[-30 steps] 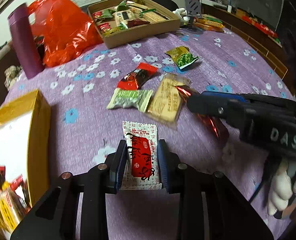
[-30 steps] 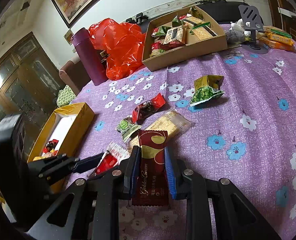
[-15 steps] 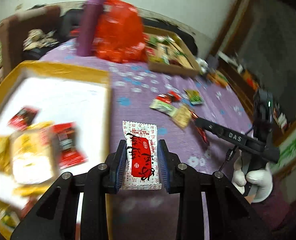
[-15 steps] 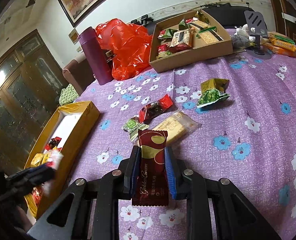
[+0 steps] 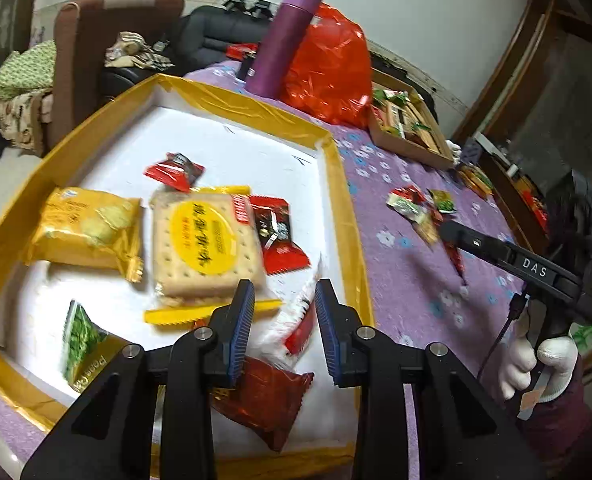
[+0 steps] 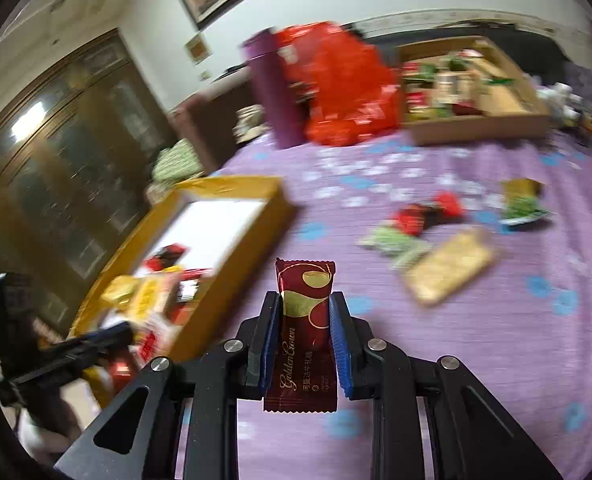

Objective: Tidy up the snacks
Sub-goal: 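Carry both packets over the white tray and open both grippers to release them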

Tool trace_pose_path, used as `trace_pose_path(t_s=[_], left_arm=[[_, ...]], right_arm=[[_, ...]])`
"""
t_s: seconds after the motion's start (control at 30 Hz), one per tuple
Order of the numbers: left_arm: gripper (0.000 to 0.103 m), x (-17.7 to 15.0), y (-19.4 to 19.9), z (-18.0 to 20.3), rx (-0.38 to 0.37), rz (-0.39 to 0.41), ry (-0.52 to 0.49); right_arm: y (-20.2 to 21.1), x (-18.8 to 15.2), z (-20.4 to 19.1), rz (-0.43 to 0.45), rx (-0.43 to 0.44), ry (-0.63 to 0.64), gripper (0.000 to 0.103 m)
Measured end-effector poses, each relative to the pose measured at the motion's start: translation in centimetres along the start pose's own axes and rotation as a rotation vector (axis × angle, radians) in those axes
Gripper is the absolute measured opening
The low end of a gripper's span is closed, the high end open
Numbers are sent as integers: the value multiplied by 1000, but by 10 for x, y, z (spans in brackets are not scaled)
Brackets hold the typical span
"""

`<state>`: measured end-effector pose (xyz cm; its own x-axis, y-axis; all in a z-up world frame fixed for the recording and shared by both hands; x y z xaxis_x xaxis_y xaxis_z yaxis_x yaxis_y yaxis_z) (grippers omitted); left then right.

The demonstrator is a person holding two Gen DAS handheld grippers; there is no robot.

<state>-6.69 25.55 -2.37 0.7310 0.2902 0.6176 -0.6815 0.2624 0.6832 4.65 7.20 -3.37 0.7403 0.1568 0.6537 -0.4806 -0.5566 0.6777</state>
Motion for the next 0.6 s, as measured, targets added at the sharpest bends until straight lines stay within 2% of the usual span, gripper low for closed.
trace_pose_path(t_s=[0.1, 0.13, 0.23, 0.3, 0.37, 0.4, 0.5, 0.6], left_arm=[[37, 1, 4, 0, -59, 9, 34], [42, 3, 9, -3, -81, 25, 56], [48, 10, 29, -15, -134, 87, 126], [59, 16, 44, -27, -125, 135, 165], [83, 20, 55, -34, -117, 165, 191], [84, 21, 59, -36, -123, 175, 203], [84, 21, 63, -37, -206, 196, 247], [84, 19, 60, -37, -245, 200, 273]], right_arm=[[-11, 0, -39, -34, 43, 55, 25], [-15, -1, -52, -47, 57, 73, 25], [-27, -4, -81, -80, 89, 107, 25], [-36, -6, -97, -95, 95, 133, 25], [-45, -7, -109, -107, 93, 161, 25], [-49, -9, -115, -113, 89, 173, 25], [-66, -10, -126, -125, 70, 196, 25], [-79, -5, -129, -117, 47, 199, 28]])
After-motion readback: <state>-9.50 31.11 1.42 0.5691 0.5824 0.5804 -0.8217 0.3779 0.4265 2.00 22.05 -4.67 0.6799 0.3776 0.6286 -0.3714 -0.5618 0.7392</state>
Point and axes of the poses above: each gripper's, at about its wrist camera, not at the fingertips, and y roughly against the way its jaws point, z to its right, x to its top, the point moved 9 cm from there along -y, roughly the way its jaws point, and after that the axes turned 2 degrees about -x, right-handed, at the moved point
